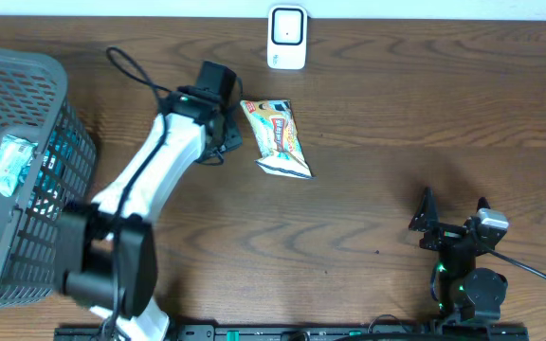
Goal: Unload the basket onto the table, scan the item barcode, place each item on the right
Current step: 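Place the orange box on the table beside the snack bag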
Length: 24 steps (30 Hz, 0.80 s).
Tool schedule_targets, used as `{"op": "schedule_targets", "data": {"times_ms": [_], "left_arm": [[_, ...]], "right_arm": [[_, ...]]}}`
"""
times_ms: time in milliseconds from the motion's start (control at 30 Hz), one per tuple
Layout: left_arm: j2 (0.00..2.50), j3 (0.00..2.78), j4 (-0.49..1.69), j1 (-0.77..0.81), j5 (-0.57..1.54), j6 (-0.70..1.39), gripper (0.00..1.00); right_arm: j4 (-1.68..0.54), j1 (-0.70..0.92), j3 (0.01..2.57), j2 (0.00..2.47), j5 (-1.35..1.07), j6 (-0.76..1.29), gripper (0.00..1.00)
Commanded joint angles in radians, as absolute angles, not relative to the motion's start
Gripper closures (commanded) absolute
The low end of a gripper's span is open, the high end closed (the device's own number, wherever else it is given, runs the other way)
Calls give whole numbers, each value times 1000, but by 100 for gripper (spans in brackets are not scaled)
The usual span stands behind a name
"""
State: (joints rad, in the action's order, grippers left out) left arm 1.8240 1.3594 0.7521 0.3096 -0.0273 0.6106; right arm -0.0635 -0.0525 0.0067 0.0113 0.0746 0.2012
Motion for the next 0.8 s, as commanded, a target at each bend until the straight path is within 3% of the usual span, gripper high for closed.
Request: {"op": "schedule_targets", "data": {"times_ms": [0, 233, 367, 400, 433, 767], "left_arm": [[1886, 1345, 715, 323, -46, 641, 60], [1913, 1346, 688, 344, -46, 649, 57], [1900, 1346, 706, 344, -45, 649, 35], [1892, 1348, 712, 344, -46, 648, 13], [1877, 1354, 720, 342, -46, 638, 1], [1545, 1480, 769, 300, -51, 510, 2]], "right_arm": [[-67, -48, 6, 7, 73, 209, 1], [-67, -48, 6, 7, 73, 209, 1], [-67, -48, 6, 7, 73, 209, 1], [-67, -48, 6, 7, 73, 209, 1], [-67, -48, 6, 7, 73, 209, 1], [-67, -48, 6, 7, 73, 209, 1]]}}
